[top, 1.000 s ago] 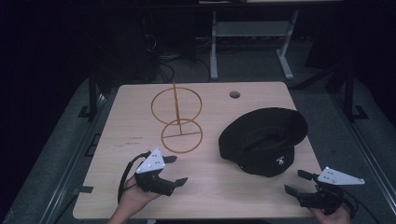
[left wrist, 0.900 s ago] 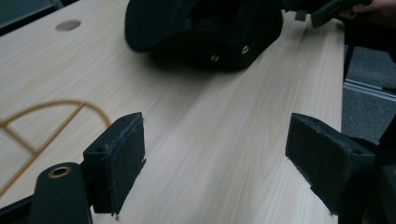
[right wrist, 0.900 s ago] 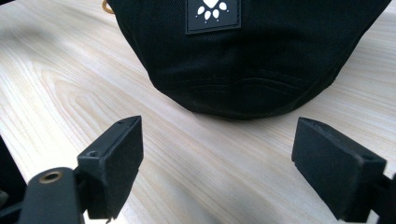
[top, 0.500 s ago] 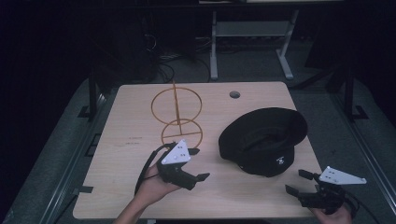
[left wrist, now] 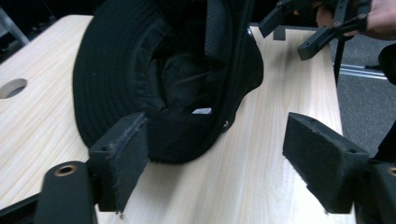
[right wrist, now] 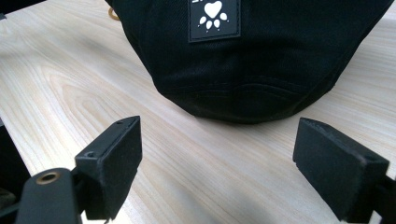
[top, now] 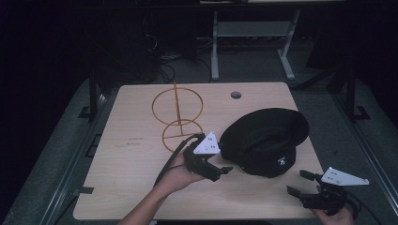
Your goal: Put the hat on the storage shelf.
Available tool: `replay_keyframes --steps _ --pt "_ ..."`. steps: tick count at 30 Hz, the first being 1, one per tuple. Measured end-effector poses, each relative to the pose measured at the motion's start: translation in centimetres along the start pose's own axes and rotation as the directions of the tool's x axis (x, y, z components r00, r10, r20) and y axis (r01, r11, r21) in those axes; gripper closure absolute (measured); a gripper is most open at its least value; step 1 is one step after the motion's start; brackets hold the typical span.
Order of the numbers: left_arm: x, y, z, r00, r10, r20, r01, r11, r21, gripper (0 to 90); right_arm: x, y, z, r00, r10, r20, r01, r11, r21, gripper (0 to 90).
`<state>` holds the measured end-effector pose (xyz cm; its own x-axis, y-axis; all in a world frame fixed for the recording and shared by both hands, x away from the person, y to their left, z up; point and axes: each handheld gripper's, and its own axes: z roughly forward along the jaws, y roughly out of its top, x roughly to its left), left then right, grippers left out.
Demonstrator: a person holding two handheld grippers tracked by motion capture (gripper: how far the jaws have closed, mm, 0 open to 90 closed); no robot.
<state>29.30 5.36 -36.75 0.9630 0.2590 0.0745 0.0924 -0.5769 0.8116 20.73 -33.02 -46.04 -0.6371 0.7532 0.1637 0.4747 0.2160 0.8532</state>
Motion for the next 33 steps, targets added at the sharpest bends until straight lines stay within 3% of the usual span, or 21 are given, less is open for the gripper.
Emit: replay_keyframes --steps 5,10,12,16,24,33 --pt "0.7 0.3 2.2 0.9992 0.025 0.031 -0.026 0.9982 0.055 34.3 0.1 0.0 -0.1 1.0000 0.001 0.000 -0.001 1.000 -0.006 15.0" --pt "1.2 0.1 3.2 0.9977 0.031 0.061 -0.036 0.9964 0.077 58.0 0.1 0.1 0.1 1.0000 -0.004 -0.003 0.004 1.000 -0.003 15.0" --pt "1.2 0.1 3.3 0.9962 0.034 0.080 -0.039 0.9970 0.067 70.9 0.2 0.2 0.1 1.0000 -0.010 -0.002 0.010 1.000 -0.005 15.0" --pt "0.9 0.4 3.3 0.9947 0.051 0.090 -0.054 0.9977 0.040 82.8 0.5 0.6 0.1 0.9997 -0.023 -0.003 0.023 0.999 -0.022 15.1" --pt "0.6 1.8 2.2 0.9903 0.050 0.130 -0.043 0.9974 -0.057 85.3 0.8 2.0 0.2 0.9994 -0.034 0.004 0.034 0.997 -0.064 15.1" --pt "0.8 2.0 1.5 0.9882 0.019 0.152 -0.003 0.9945 -0.104 85.3 0.7 3.9 1.4 0.9976 -0.066 0.022 0.068 0.994 -0.090 15.0"
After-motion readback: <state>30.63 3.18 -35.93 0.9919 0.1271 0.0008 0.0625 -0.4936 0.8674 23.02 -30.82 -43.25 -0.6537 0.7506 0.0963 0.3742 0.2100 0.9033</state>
